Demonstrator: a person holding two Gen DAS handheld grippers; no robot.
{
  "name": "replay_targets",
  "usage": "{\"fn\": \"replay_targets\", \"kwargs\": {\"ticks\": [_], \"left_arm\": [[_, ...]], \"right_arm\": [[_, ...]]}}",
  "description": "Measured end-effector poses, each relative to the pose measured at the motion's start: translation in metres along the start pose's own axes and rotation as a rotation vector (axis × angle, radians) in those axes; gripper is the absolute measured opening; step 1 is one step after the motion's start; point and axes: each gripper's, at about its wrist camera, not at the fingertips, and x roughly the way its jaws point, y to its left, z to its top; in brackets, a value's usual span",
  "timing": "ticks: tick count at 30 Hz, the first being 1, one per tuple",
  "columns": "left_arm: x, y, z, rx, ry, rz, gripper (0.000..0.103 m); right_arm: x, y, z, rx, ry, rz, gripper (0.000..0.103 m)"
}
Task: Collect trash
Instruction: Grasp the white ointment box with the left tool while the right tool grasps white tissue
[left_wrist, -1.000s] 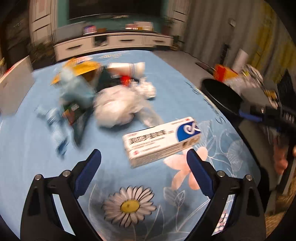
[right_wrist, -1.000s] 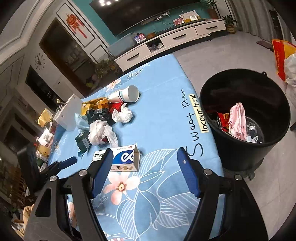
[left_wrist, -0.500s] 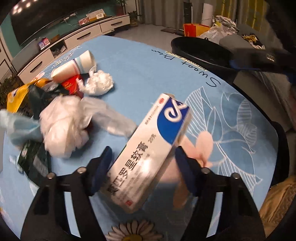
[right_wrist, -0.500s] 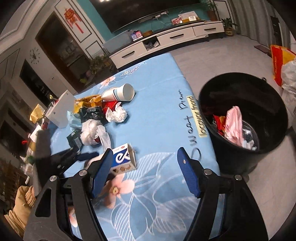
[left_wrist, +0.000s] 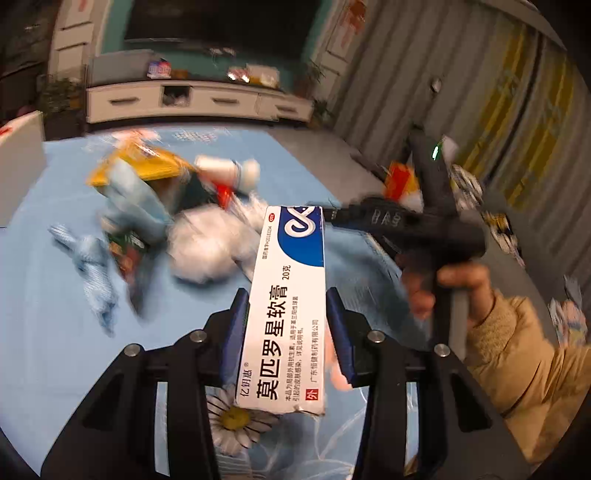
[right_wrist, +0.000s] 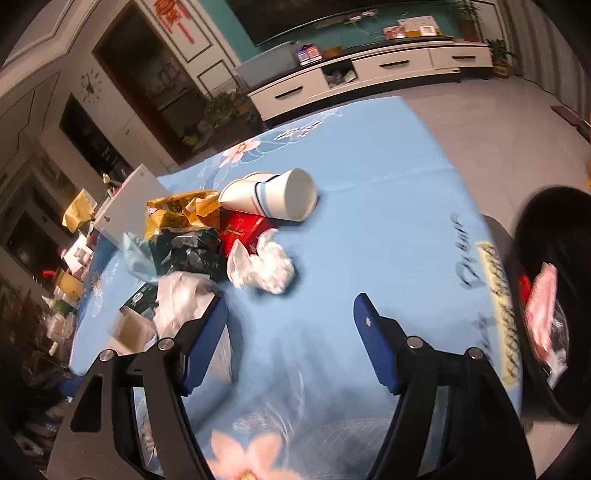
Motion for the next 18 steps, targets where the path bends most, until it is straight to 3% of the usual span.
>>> {"fn": "replay_targets", "kwargs": {"ticks": [4, 7, 11, 13, 15, 18], "left_arm": [[-0.012, 0.020, 0.019, -0.057, -0.095, 0.130, 0.044], [-0.009, 0.027, 0.027, -0.066, -0.105, 0.173, 0.044], [-0.007, 0.031, 0.028, -0.075, -0.103, 0.190, 0.044], [-0.011, 0.031, 0.025, -0.083, -0.105, 0.191, 0.044], [-0.010, 0.029, 0.026, -0.085, -0.105, 0.193, 0.044], [-0.007, 0.027, 0.030, -0.087, -0.102, 0.198, 0.044]], "right_arm": [[0.025, 0.011, 0.011, -0.034, 0.017, -0.012, 0.062], [0.042, 0.018, 0.017, -0.068, 0.029, -0.033, 0.055], [0.056, 0.020, 0.021, -0.087, 0.056, -0.053, 0.043], [0.059, 0.022, 0.021, -0.096, 0.058, -0.052, 0.026], [0.058, 0.025, 0.020, -0.120, 0.051, -0.064, 0.017], [0.049, 0.028, 0.016, -0.135, 0.036, -0.076, 0.014]]}}
